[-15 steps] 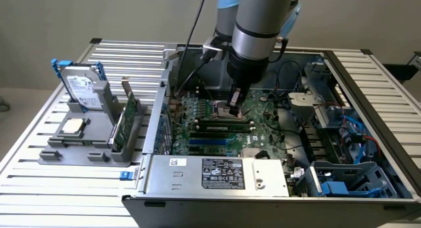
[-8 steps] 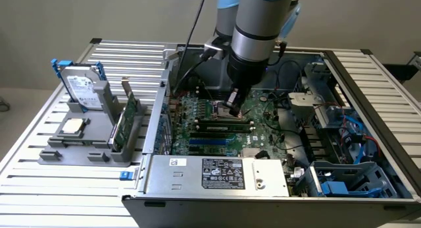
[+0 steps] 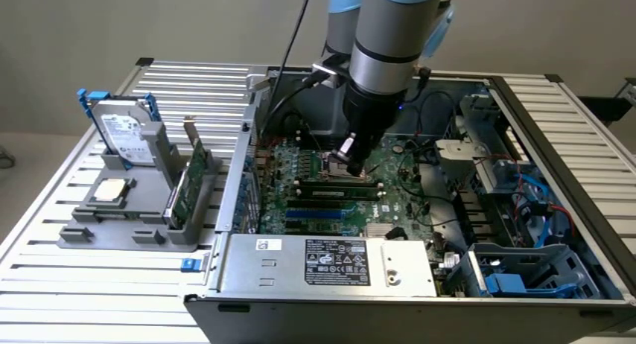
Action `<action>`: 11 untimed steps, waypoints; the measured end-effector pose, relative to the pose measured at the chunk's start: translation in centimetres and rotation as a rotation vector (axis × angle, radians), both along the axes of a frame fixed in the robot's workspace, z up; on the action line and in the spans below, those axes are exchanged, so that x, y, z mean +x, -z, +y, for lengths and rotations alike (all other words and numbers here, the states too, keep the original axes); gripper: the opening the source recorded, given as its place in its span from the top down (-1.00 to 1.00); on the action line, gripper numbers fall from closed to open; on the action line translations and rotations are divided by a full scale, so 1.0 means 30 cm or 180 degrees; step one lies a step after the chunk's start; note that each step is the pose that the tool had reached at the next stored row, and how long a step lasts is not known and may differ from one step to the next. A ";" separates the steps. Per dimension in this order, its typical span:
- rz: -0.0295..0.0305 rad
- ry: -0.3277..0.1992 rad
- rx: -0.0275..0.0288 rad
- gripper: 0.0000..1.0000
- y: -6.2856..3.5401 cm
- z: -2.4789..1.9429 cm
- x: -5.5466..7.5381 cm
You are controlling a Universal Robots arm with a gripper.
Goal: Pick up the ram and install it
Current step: 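Press down the ram until it locks into place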
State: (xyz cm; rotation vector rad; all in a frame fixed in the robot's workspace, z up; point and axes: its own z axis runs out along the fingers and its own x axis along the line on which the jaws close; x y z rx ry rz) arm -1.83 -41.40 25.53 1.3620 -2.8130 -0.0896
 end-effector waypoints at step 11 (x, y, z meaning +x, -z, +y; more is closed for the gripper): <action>-0.0001 0.0544 -0.0015 0.79 0.000 0.000 0.000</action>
